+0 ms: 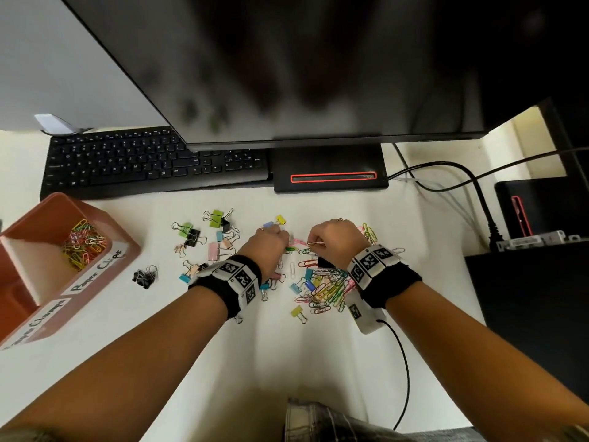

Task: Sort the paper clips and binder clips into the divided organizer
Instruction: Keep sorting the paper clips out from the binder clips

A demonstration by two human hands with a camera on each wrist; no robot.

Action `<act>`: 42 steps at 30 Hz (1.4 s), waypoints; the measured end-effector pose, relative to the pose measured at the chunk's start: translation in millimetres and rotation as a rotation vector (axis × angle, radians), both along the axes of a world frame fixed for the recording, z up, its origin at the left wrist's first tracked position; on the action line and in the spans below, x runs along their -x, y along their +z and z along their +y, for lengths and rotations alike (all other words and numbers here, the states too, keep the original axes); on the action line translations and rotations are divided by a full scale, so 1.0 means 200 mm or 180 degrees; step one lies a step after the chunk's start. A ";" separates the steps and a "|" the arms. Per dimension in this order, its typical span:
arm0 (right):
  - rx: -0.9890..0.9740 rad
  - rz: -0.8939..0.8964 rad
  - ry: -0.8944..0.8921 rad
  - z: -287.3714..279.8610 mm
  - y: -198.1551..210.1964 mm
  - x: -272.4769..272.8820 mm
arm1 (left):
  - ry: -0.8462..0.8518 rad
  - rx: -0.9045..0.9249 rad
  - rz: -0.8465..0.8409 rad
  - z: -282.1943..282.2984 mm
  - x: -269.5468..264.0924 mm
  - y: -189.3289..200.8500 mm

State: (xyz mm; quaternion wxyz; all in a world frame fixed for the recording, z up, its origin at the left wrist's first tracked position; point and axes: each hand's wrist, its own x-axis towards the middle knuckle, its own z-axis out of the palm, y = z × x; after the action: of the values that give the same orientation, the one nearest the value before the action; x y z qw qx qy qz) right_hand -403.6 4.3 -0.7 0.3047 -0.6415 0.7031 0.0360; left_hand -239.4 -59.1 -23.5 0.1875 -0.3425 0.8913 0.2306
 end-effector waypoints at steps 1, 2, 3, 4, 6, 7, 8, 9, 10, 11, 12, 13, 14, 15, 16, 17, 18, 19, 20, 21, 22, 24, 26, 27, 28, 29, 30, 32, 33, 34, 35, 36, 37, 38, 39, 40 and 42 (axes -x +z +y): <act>0.0034 0.0019 -0.0005 0.00 0.01 0.00 | 0.0095 -0.0033 0.0131 0.00 -0.01 0.01; 0.0077 -0.0032 -0.0082 0.01 0.02 0.00 | 0.0270 -0.0091 0.0316 -0.01 -0.02 0.03; 0.0145 -0.0151 -0.0217 0.01 0.04 0.00 | 0.0464 -0.0130 0.0563 -0.02 -0.04 0.06; 0.0207 -0.0305 -0.0372 0.02 0.06 0.00 | 0.0657 -0.0152 0.0796 -0.04 -0.06 0.10; 0.0365 -0.0557 -0.0602 0.02 0.12 -0.03 | 0.1003 -0.0107 0.1199 -0.07 -0.15 0.19; 0.0468 -0.0616 -0.0640 0.01 0.16 -0.06 | 0.1137 -0.0031 0.1361 -0.09 -0.20 0.24; 0.0566 -0.0654 -0.0639 0.00 0.19 -0.09 | 0.1273 0.0061 0.1485 -0.11 -0.27 0.30; 0.0650 -0.0707 -0.0619 -0.02 0.23 -0.14 | 0.1421 0.0155 0.1593 -0.14 -0.35 0.36; 0.0724 -0.0776 -0.0597 -0.05 0.26 -0.19 | 0.1574 0.0240 0.1672 -0.16 -0.45 0.41; 0.0798 -0.0859 -0.0565 -0.09 0.30 -0.26 | 0.1720 0.0316 0.1719 -0.19 -0.55 0.47; 0.0858 -0.0957 -0.0538 -0.13 0.33 -0.33 | 0.1861 0.0385 0.1702 -0.22 -0.65 0.52; 0.0914 -0.1047 -0.0501 -0.16 0.36 -0.40 | 0.1998 0.0451 0.1641 -0.24 -0.75 0.55; 0.0984 -0.1133 -0.0410 -0.22 0.39 -0.51 | 0.2164 0.0549 0.1529 -0.27 -0.88 0.59; 0.1057 -0.1194 -0.0320 -0.28 0.41 -0.62 | 0.2318 0.0640 0.1416 -0.29 -0.99 0.61; 0.1140 -0.1281 -0.0242 -0.34 0.44 -0.73 | 0.2473 0.0699 0.1289 -0.32 -1.09 0.64; 0.1204 -0.1402 -0.0197 -0.40 0.46 -0.86 | 0.2608 0.0721 0.1164 -0.35 -1.19 0.66; 0.1250 -0.1530 -0.0174 -0.46 0.48 -0.98 | 0.2705 0.0679 0.1025 -0.39 -1.27 0.65; 0.1288 -0.1615 -0.0171 -0.53 0.49 -1.10 | 0.2778 0.0626 0.0921 -0.43 -1.34 0.64; 0.1308 -0.1657 -0.0189 -0.59 0.49 -1.22 | 0.2850 0.0537 0.0873 -0.47 -1.40 0.61; 0.1272 -0.1700 -0.0246 -0.65 0.49 -1.33 | 0.2932 0.0390 0.0908 -0.51 -1.45 0.59; 0.1180 -0.1777 -0.0327 -0.69 0.48 -1.42 | 0.3037 0.0200 0.1029 -0.53 -1.48 0.58; 0.0882 -0.1886 -0.0440 -0.75 0.47 -1.55 | 0.3130 -0.0054 0.1158 -0.55 -1.52 0.56; 0.0803 -0.1836 -0.0445 -0.76 0.46 -1.60 | 0.3200 -0.0068 0.1185 -0.55 -1.53 0.59; 0.0856 -0.1852 -0.0468 -0.75 0.45 -1.59 | 0.3235 -0.0024 0.1328 -0.54 -1.54 0.61; 0.0924 -0.1909 -0.0509 -0.73 0.45 -1.57 | 0.3266 -0.0083 0.1511 -0.52 -1.55 0.62; 0.0984 -0.1967 -0.0549 -0.70 0.45 -1.53 | 0.3302 -0.0206 0.1681 -0.50 -1.56 0.64; 0.1030 -0.1980 -0.0570 -0.66 0.45 -1.47 | 0.3354 -0.0289 0.1824 -0.47 -1.56 0.65; 0.1056 -0.1833 -0.0584 -0.56 0.44 -1.33 | 0.3224 -0.0365 0.1970 -0.41 -1.54 0.67; 0.1035 -0.1732 -0.0617 -0.50 0.42 -1.25 | 0.3019 -0.0335 0.1974 -0.38 -1.51 0.68; 0.0997 -0.1648 -0.0678 -0.43 0.40 -1.16 | 0.2808 -0.0285 0.1947 -0.35 -1.47 0.67; 0.0959 -0.1570 -0.0765 -0.35 0.38 -1.07 | 0.2635 -0.0285 0.1933 -0.32 -1.42 0.67; 0.0938 -0.1464 -0.0869 -0.27 0.35 -0.98 | 0.2505 -0.0405 0.1964 -0.29 -1.36 0.65; 0.0933 -0.1332 -0.0972 -0.19 0.32 -0.88 | 0.2357 -0.0504 0.1968 -0.26 -1.29 0.62; 0.0903 -0.1190 -0.1091 -0.10 0.29 -0.79 | 0.2138 -0.0490 0.1878 -0.23 -1.21 0.59; 0.0843 -0.1059 -0.1224 -0.02 0.25 -0.70 | 0.1914 -0.0457 0.1752 -0.19 -1.13 0.56; 0.0789 -0.0938 -0.1340 0.06 0.23 -0.61 | 0.1764 -0.0489 0.1692 -0.16 -1.04 0.52; 0.0701 -0.0744 -0.1532 0.21 0.17 -0.45 | 0.1693 -0.0841 0.1689 -0.07 -0.87 0.46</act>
State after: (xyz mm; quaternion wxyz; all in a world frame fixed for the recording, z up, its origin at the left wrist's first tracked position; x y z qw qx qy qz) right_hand -313.8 46.7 33.9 0.3119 -0.4852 0.7949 -0.1880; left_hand -65.2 -72.7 67.6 -0.0731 -0.4628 0.7516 0.4643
